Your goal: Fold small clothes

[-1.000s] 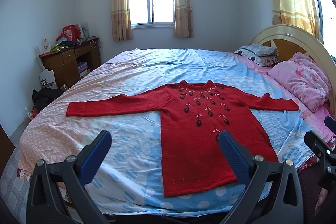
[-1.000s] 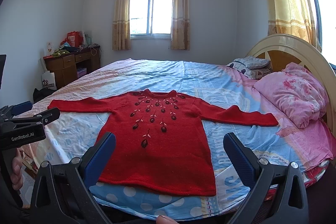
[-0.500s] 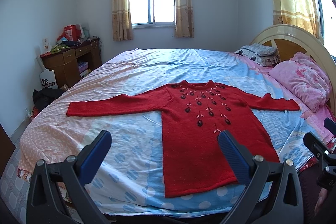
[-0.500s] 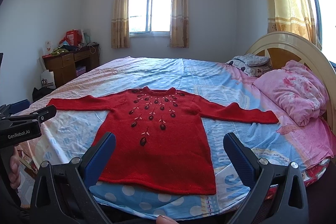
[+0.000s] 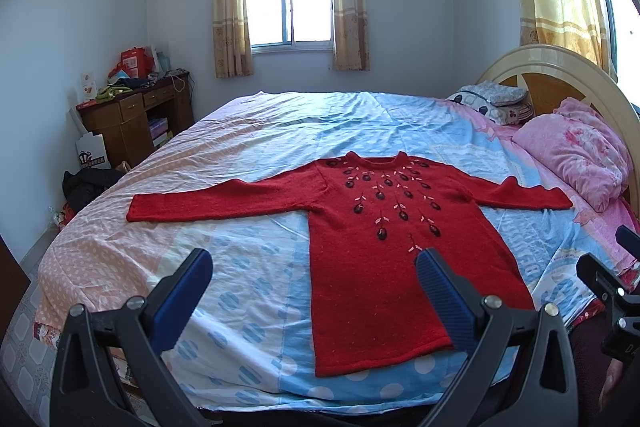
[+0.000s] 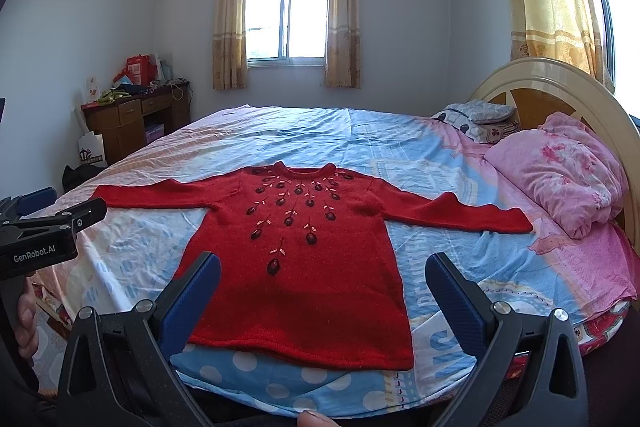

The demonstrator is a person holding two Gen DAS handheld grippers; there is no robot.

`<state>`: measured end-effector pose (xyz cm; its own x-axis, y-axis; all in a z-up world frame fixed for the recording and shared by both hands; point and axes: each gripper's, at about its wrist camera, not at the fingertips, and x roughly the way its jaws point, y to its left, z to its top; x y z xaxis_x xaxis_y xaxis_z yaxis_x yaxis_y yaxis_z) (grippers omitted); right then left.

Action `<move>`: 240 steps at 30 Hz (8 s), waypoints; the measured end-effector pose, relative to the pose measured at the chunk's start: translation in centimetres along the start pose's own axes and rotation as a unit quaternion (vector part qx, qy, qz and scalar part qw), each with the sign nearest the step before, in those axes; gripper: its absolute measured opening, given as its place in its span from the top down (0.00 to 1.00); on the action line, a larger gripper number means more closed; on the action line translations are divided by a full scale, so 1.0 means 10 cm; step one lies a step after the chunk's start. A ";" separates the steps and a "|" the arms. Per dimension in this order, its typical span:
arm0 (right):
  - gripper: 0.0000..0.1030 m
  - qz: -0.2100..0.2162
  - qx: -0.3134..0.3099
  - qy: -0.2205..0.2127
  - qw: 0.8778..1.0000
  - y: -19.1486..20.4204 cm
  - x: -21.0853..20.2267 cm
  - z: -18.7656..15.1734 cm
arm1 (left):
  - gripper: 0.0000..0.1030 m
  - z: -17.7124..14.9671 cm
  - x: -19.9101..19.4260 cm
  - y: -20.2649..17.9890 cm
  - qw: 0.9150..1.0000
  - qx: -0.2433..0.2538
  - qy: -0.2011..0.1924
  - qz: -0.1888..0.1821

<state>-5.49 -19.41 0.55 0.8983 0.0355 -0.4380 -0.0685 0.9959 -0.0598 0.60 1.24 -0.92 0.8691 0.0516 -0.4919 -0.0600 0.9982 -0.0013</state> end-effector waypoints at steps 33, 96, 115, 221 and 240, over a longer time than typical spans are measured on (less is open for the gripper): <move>0.01 0.007 0.007 0.021 1.000 -0.04 0.18 -0.05 | 0.00 -0.05 0.07 0.12 1.000 0.005 0.003 0.005; 0.18 -0.221 0.178 0.185 0.941 -3.19 2.84 -0.12 | 0.00 0.31 2.94 -0.24 0.986 0.060 0.092 0.124; 0.49 -0.271 0.281 0.181 0.903 -4.36 3.27 -0.14 | 0.00 0.29 3.12 -0.25 0.982 0.061 0.137 0.113; 0.46 0.026 -0.003 0.097 0.995 -0.87 2.77 -0.12 | 0.35 0.66 3.47 -0.04 0.953 -0.203 0.220 -0.039; 0.45 0.016 0.000 0.117 0.993 -0.87 2.84 -0.22 | 0.53 0.28 3.21 0.11 0.981 -0.118 0.152 0.035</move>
<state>19.72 -27.23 -13.33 0.7705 0.0476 -0.6357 -0.0963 0.9945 -0.0423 29.82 4.11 -14.23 0.6737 0.0729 -0.7354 -0.2586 0.9555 -0.1421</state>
